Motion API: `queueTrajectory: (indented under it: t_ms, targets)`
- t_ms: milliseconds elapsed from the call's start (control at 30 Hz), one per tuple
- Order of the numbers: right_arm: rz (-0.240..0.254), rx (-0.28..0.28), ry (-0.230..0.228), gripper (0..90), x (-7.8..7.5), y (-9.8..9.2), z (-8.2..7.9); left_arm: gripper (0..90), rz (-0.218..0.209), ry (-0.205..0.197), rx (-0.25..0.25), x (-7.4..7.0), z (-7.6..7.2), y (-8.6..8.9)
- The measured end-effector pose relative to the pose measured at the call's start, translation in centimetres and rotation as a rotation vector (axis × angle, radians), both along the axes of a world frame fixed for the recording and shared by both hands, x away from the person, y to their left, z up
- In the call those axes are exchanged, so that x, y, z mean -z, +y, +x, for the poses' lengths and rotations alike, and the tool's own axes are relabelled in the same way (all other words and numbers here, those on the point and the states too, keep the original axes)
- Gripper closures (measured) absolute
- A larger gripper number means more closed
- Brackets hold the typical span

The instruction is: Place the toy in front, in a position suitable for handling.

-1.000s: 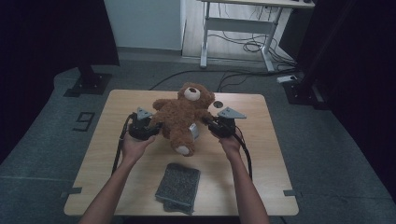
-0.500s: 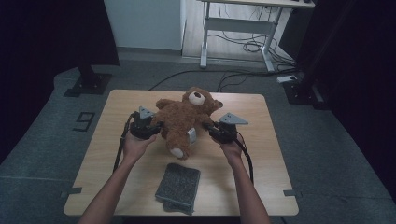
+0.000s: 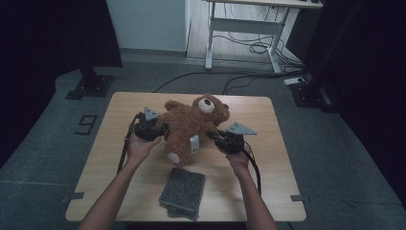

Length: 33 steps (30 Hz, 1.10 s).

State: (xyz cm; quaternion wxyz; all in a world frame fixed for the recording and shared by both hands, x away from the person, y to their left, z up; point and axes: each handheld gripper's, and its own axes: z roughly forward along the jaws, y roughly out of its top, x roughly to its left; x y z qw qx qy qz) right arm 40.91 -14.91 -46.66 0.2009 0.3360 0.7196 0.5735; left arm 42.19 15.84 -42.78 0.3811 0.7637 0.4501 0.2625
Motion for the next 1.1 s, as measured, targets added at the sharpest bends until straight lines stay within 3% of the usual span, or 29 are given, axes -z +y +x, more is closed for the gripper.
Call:
queueTrajectory:
  t_ms: [533,1100]
  targets:
    - [0.03,-0.03,-0.018,77.6,0.5,0.2,-2.1,65.1,0.029,0.004,0.006,0.3,1.0,-1.1]
    - [0.053,-0.037,-0.015,77.7,1.0,-0.8,-3.5,65.1,0.036,0.017,0.03,0.9,1.5,-2.5]
